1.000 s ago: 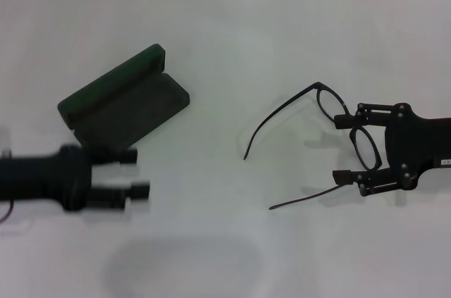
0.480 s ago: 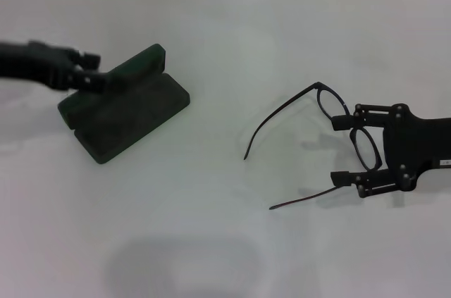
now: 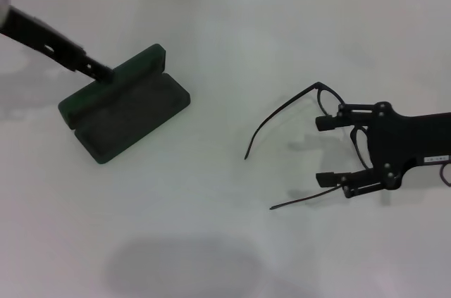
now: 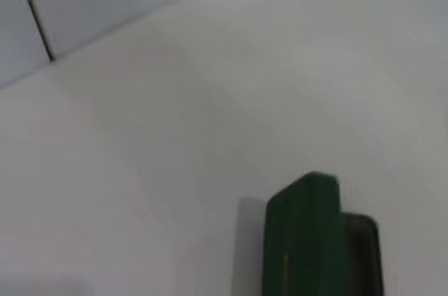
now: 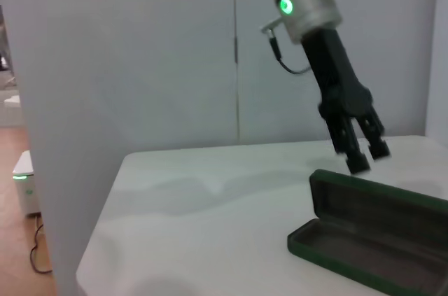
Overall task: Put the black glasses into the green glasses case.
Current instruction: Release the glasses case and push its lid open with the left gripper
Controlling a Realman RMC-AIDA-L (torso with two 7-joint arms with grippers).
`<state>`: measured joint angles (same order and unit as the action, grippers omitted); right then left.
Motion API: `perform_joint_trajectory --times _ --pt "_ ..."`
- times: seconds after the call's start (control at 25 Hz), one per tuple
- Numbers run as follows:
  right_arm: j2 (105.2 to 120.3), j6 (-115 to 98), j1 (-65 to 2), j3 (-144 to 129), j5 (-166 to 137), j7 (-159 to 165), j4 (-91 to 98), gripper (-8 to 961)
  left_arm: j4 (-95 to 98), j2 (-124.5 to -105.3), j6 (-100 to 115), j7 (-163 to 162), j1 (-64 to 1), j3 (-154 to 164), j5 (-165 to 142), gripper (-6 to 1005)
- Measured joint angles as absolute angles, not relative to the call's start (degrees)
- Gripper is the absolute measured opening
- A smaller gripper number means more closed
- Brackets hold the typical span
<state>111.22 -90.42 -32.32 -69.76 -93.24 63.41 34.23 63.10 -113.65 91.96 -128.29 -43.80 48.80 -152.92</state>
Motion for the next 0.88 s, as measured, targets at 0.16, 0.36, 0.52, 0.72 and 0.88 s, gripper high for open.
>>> perform_joint_trajectory --times 0.16,0.36,0.52,0.72,0.88 --pt "111.28 -90.37 -32.2 -69.72 -93.47 63.75 34.29 862 58.75 -113.89 87.51 -128.92 -45.02 54.54 -153.94 870" --pt "111.28 -90.19 -32.1 -69.76 -93.5 63.94 34.29 862 57.49 -114.29 85.35 -129.91 -45.09 57.63 -154.3 847" --pt "111.33 -90.17 -32.08 -69.79 -93.52 63.96 34.29 862 57.77 -114.45 84.87 -129.66 -45.01 57.7 -154.55 817" --pt "111.39 -90.17 -32.05 -69.79 -93.52 63.98 34.28 862 58.17 -114.62 84.05 -128.78 -44.45 60.4 -155.08 779" --pt "111.38 -90.17 -32.01 -69.79 -93.53 63.99 34.21 862 60.4 -115.76 83.05 -128.57 -43.33 60.9 -156.19 729"
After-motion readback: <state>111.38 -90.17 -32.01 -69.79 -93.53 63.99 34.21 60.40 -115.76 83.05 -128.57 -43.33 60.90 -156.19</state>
